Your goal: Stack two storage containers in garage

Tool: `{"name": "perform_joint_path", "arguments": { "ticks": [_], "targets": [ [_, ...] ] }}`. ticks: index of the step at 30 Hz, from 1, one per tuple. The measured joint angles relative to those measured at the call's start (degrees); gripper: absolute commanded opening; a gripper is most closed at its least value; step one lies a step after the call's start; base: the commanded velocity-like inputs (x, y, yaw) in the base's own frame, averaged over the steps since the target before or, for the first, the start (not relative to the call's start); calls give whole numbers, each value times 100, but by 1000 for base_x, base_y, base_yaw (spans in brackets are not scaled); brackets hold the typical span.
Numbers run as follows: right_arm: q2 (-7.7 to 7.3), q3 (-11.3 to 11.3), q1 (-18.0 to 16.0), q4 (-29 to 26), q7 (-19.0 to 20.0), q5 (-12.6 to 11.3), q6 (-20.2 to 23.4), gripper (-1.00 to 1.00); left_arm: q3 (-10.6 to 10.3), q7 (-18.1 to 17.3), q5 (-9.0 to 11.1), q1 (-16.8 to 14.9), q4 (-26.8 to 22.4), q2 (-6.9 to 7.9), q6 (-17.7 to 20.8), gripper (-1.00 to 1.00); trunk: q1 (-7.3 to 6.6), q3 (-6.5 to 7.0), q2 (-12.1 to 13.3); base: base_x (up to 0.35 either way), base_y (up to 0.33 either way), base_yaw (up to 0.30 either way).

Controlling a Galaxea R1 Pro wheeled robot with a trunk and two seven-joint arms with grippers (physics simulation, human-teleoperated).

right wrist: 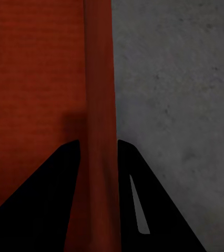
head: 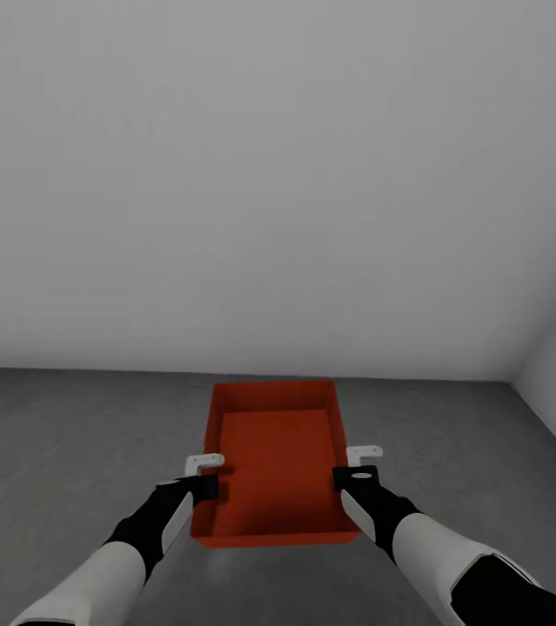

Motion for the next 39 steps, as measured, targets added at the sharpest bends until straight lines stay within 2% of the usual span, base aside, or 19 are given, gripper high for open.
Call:
{"name": "perform_joint_path", "arguments": {
  "ticks": [13, 20, 39],
  "targets": [
    [-4, 2, -1, 1, 7, 0, 3, -100, 1, 5, 1, 0, 4, -5, -2, -100, 286, -237, -521, 0, 0, -6],
    [-4, 4, 0, 2, 6, -5, 1, -100, 0, 5, 1, 0, 3, -5, -2, -100, 439, -415, -802, 0, 0, -5],
    [-4, 4, -1, 2, 6, -4, 4, -100, 1, 5, 1, 0, 5, -5, -2, -100, 857, -826, -1564, 0, 0, -89]
  ]
}}
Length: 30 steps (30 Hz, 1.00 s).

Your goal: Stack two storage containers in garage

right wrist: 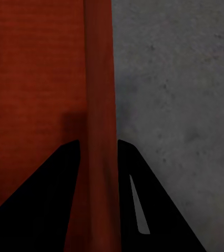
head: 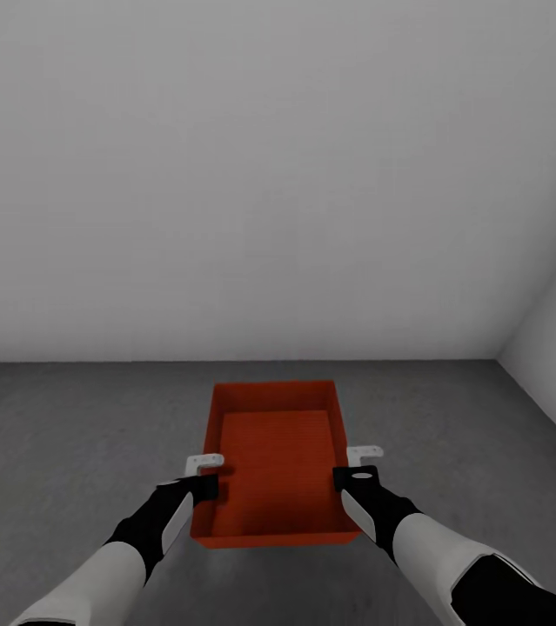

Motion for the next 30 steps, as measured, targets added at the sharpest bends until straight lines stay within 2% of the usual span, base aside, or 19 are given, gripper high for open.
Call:
{"name": "perform_joint_path", "arguments": {
  "ticks": [23, 30],
  "targets": [
    [1, -17, 0, -2, 4, 15, -6, -100, 7, -6, -25, 0, -16, 0, 8, -100, 505, -619, -923, 0, 0, 0],
    [2, -31, -1, -5, 7, 34, -6, -100, 11, -9, -34, 0, -23, 0, 10, -100, 506, -633, -924, 0, 0, 0]
  ]
}}
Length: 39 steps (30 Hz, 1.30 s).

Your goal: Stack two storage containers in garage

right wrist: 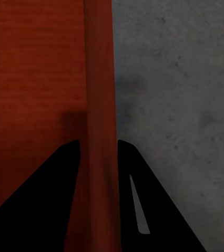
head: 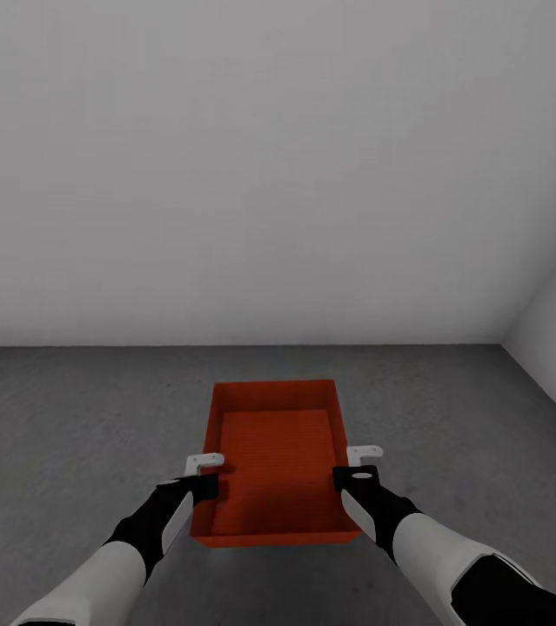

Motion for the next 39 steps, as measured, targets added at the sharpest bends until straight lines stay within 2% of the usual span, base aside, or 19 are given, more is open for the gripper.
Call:
{"name": "perform_joint_path", "arguments": {
  "ticks": [10, 39],
  "targets": [
    [-1, 2, 0, 1, -1, -5, 1, -100, -3, 2, 5, 0, 1, 0, 2, -100, 0, -14, 0, 0, 0, 0],
    [-1, 3, 0, 1, -1, -5, 0, -100, -4, 2, 8, 0, 4, 0, -3, -100, 0, -266, 0, 0, 0, 0]
  ]
}}
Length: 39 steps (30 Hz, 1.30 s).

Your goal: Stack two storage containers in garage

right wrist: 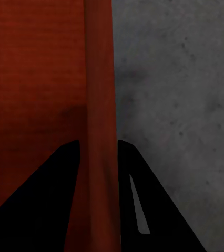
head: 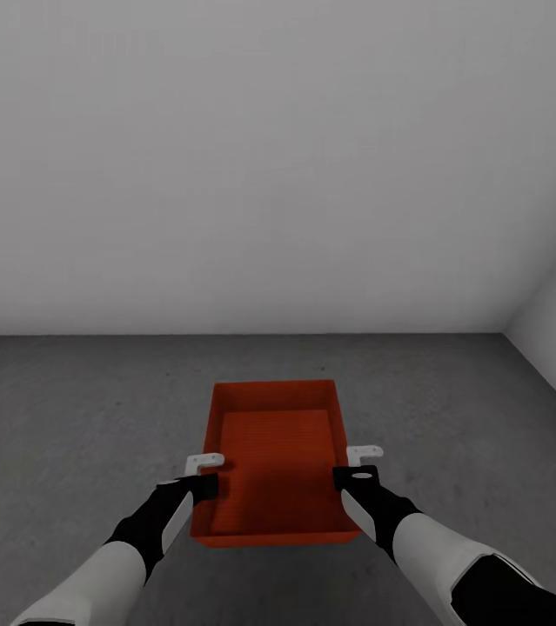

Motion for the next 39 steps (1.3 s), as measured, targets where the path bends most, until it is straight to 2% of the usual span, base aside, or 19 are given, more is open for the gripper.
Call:
{"name": "perform_joint_path", "arguments": {
  "ticks": [28, 33, 39],
  "targets": [
    [1, -4, 0, 0, -1, 1, 11, -100, 7, -4, -15, 0, -6, 0, 18, -100, 593, -508, -1082, 0, 0, 0],
    [2, -12, -1, -1, 3, 8, 9, -100, 7, -3, -18, 0, -17, 0, 27, -100, 593, -509, -1083, 0, 0, 0],
    [1, -4, 0, -1, 0, 2, 12, -100, 7, -4, -15, 0, -6, 0, 16, -100, 724, -616, -1322, 0, 0, 0]
  ]
}}
